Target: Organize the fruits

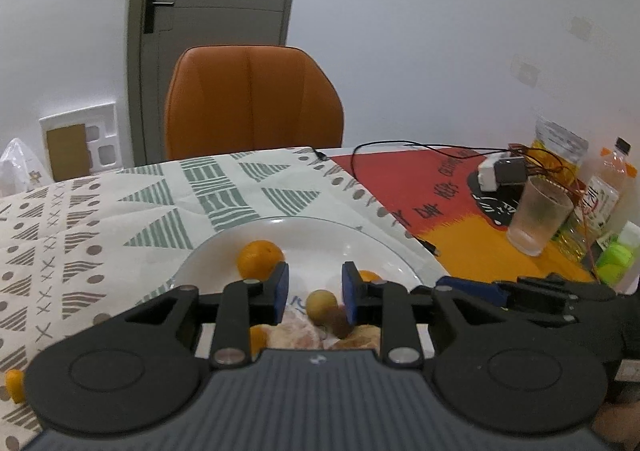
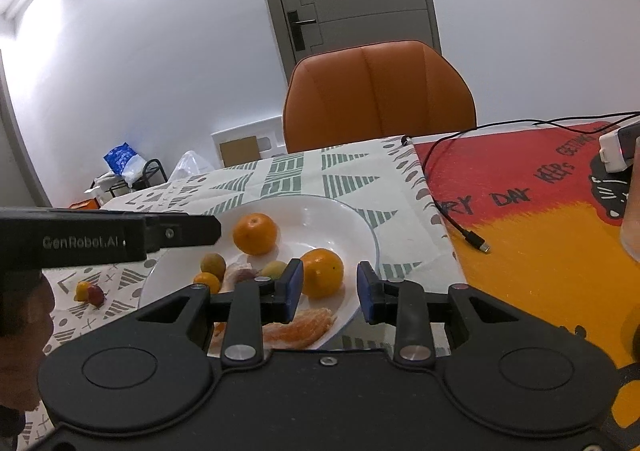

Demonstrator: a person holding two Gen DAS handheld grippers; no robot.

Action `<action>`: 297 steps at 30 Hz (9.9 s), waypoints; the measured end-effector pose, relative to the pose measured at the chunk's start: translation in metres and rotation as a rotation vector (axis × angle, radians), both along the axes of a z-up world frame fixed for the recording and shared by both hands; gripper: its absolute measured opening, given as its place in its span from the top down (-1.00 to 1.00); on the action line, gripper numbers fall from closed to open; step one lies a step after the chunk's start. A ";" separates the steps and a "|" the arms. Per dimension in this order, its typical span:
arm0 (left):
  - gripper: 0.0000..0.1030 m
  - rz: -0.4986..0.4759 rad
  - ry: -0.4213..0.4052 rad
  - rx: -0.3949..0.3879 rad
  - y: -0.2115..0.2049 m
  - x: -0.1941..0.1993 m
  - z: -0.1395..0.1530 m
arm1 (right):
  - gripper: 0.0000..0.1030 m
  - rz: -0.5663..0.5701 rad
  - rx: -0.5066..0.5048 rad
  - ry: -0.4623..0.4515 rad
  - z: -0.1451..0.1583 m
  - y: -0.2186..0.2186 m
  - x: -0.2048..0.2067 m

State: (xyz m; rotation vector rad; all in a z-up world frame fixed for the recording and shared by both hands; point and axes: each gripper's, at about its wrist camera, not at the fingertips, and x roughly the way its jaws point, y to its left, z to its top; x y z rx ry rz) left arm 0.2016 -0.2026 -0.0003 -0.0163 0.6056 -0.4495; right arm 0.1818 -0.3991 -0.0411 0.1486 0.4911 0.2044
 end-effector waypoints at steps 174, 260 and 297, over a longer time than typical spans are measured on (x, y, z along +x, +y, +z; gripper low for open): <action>0.60 0.279 -0.009 -0.114 0.150 -0.026 -0.004 | 0.64 0.266 -0.054 0.005 0.023 0.131 0.024; -0.66 0.427 0.018 -0.028 0.142 -0.037 -0.002 | -0.86 0.135 0.006 0.001 0.018 0.086 0.005; -0.95 0.499 -0.021 0.034 0.184 -0.143 0.034 | -1.00 0.181 -0.002 -0.049 0.054 0.118 -0.082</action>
